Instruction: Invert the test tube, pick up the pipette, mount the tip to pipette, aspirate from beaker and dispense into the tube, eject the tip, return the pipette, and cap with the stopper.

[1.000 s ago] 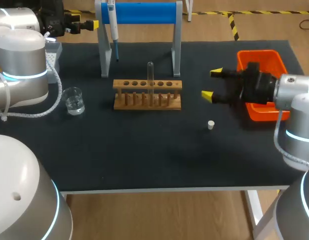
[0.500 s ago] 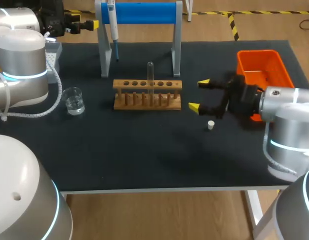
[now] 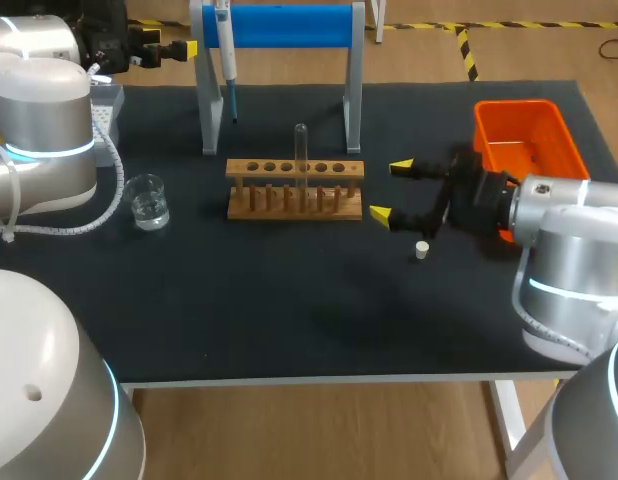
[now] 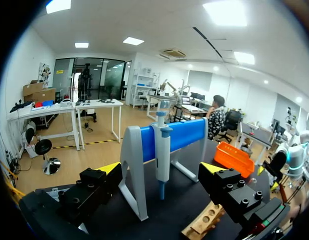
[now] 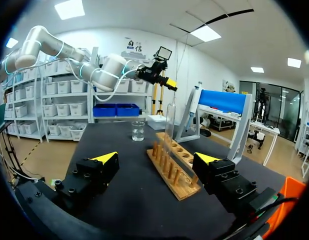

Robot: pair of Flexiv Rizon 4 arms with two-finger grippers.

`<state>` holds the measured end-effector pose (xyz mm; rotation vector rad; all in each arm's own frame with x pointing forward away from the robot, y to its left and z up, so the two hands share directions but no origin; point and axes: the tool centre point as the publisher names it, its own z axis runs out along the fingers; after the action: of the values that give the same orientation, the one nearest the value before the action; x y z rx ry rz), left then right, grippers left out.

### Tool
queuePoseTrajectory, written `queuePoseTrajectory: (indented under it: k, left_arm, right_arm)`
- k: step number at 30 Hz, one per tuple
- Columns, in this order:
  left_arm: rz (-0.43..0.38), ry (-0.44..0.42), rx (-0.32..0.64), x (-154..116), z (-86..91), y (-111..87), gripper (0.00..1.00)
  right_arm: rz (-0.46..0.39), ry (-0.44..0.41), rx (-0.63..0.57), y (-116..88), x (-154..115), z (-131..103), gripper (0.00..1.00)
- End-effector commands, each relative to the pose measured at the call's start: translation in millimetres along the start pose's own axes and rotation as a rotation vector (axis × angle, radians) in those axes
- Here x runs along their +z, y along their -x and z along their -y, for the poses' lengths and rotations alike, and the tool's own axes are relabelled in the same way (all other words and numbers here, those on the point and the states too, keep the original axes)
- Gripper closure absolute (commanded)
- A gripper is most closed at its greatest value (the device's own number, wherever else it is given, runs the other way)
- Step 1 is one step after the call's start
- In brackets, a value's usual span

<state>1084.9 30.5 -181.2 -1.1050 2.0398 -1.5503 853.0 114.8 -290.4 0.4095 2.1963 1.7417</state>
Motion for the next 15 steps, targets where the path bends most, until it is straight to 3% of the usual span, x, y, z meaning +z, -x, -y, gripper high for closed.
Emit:
queuePoseTrajectory:
  k: [1, 6, 15]
  left_arm:
    - [0.008, -0.003, 0.029, -5, -4.7, -12.1, 0.00]
    - [0.026, -0.017, 0.095, -14, -14.2, -43.9, 0.00]
    - [-0.042, -0.050, 0.220, -24, -43.3, -99.7, 0.00]
  right_arm:
    - [0.001, -0.001, 0.000, -1, 0, 0, 0.00]
    - [0.001, -0.001, 0.000, -1, 0, 0, 0.00]
    - [0.001, -0.001, 0.000, -1, 0, 0, 0.00]
